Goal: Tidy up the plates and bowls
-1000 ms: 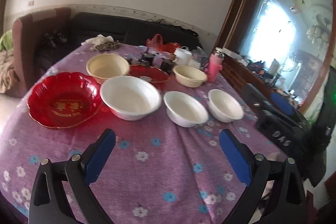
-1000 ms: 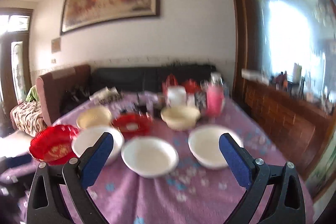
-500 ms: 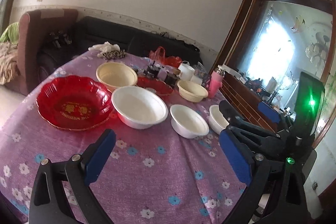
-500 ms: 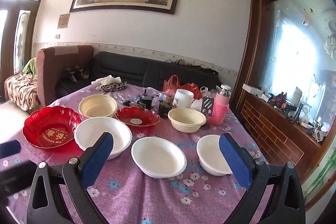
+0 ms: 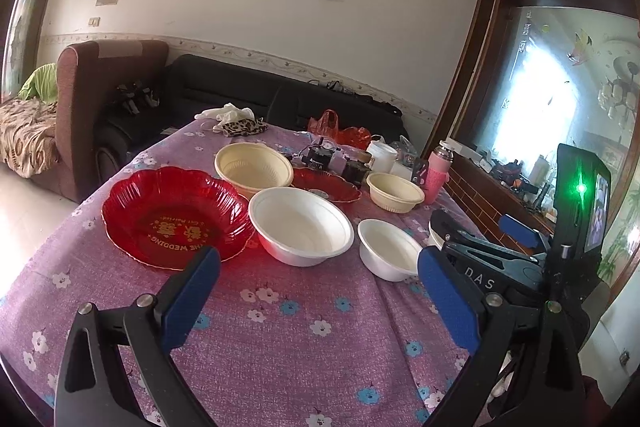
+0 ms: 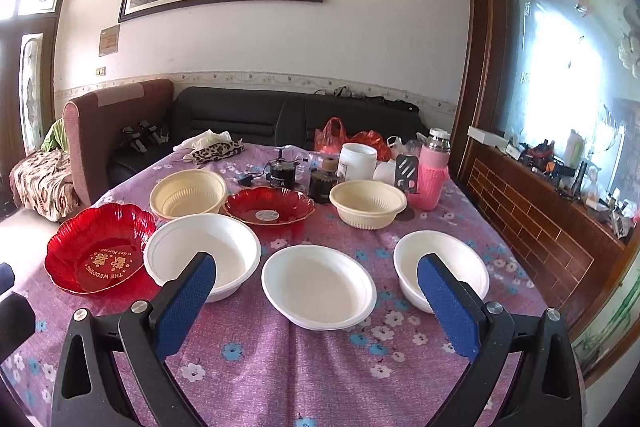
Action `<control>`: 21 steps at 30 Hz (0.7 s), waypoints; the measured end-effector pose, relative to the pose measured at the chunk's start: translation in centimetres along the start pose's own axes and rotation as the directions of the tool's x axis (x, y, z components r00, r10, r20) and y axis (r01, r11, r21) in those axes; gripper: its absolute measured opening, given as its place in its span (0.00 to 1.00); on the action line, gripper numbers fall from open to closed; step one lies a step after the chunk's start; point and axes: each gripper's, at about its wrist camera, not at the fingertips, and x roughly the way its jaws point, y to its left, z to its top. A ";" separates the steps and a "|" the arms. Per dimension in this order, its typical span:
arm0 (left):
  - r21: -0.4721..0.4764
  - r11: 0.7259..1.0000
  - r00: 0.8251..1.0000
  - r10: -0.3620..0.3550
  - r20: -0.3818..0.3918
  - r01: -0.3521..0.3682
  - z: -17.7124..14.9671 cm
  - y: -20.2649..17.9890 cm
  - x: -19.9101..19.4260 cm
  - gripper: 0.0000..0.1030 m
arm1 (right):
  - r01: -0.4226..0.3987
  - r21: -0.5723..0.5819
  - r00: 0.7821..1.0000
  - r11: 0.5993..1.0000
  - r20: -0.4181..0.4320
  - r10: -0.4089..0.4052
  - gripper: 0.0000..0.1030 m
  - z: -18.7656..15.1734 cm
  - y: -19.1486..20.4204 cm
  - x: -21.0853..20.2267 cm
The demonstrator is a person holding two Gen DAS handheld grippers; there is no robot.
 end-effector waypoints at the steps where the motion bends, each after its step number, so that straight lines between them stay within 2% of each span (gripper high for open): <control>1: -0.003 1.000 1.000 0.003 0.000 -0.003 0.0 0.1 0.1 0.96 | -0.002 0.004 1.000 1.000 -0.003 0.002 0.99 0.0 0.0 0.1; 21: -0.015 1.000 1.000 0.009 -0.011 -0.009 -0.2 0.6 1.2 0.96 | -0.019 0.046 0.998 0.999 -0.061 0.022 0.99 -1.0 -0.4 1.9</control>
